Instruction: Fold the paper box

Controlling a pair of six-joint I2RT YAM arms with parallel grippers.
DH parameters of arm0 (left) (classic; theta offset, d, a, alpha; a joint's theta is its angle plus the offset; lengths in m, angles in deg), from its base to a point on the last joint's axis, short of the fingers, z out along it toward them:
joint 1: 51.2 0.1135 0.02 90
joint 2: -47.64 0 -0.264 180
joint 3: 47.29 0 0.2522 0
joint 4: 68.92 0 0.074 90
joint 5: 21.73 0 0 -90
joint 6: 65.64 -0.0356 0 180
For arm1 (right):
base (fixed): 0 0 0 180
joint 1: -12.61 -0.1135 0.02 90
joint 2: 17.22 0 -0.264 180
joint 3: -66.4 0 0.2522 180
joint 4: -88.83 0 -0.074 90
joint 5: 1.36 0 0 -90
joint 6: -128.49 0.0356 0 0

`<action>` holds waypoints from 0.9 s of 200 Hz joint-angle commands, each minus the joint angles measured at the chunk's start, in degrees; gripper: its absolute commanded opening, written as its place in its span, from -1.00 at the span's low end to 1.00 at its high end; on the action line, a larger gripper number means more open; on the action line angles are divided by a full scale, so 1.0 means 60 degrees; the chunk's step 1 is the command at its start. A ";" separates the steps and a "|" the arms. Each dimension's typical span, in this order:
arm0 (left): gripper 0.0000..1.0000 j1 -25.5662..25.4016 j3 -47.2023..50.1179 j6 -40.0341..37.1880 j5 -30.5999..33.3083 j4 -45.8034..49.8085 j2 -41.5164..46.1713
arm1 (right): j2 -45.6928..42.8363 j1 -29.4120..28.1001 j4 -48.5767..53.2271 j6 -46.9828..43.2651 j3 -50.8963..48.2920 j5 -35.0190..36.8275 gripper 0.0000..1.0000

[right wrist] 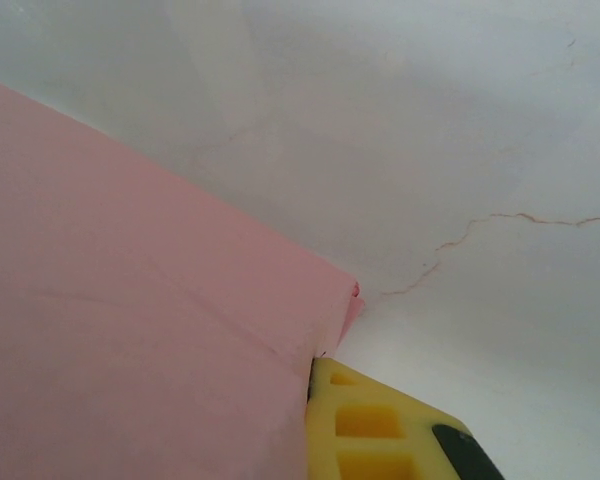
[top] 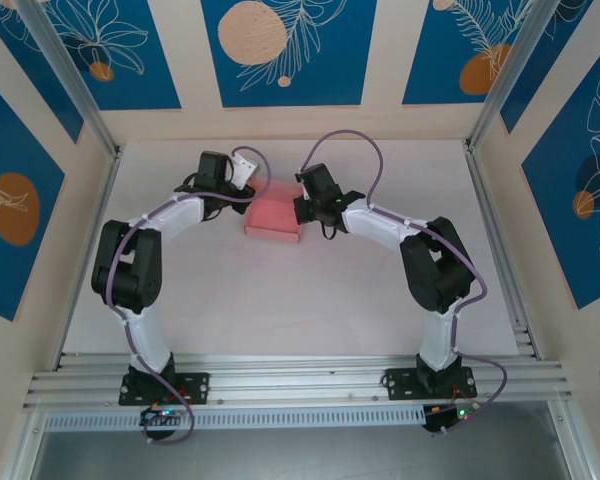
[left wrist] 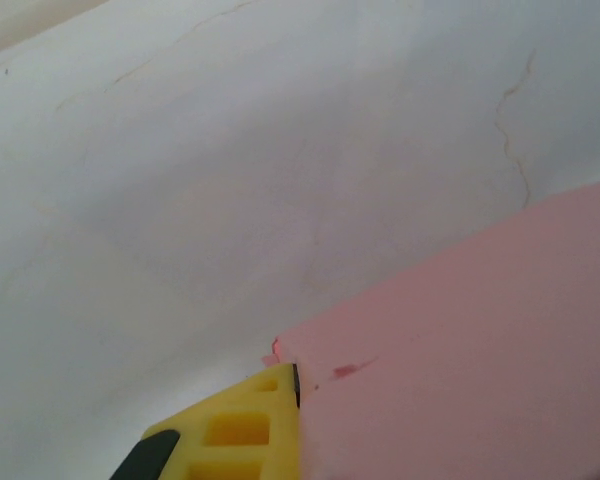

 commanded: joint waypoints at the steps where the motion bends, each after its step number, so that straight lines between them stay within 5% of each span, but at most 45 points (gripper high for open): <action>1: -1.00 -0.0494 0.0243 0.2373 -0.0520 -0.0586 -0.0074 | 0.0270 -0.0230 -0.0492 0.0382 0.0297 -0.0519 -1.00; 58: -0.92 -0.0897 0.1633 0.4339 -0.0155 -0.2334 0.0341 | 0.0439 -0.0642 -0.0922 0.0613 0.0394 -0.0043 -1.00; 180: -0.90 -0.1236 0.2838 0.4150 0.0366 -0.3238 0.0782 | 0.0935 -0.0913 -0.0718 0.0843 0.1268 0.0165 -1.00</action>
